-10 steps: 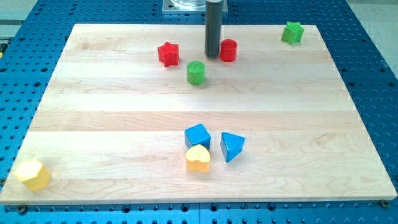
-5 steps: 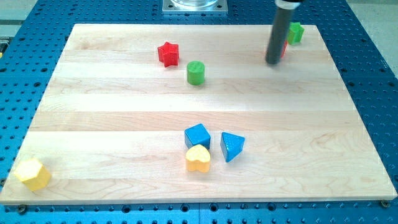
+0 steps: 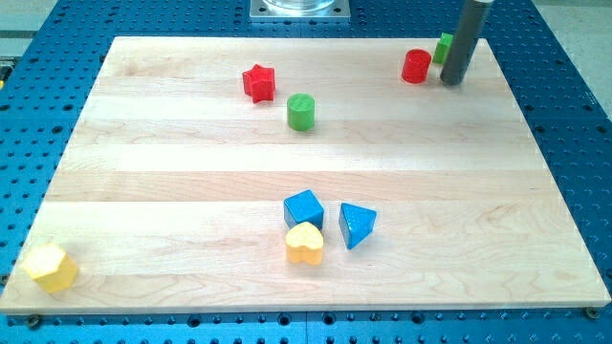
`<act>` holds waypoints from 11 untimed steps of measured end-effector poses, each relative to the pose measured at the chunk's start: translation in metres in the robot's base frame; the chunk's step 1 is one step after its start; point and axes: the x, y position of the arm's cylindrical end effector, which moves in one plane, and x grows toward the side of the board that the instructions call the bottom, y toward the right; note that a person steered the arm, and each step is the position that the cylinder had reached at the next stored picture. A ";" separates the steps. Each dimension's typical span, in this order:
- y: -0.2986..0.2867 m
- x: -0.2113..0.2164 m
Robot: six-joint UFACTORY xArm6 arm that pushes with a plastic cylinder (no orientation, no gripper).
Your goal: Place the circles diagonally to the green star
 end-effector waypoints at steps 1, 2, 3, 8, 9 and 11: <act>-0.014 0.016; -0.023 0.087; -0.110 0.123; -0.232 0.084; -0.238 0.076; -0.180 0.057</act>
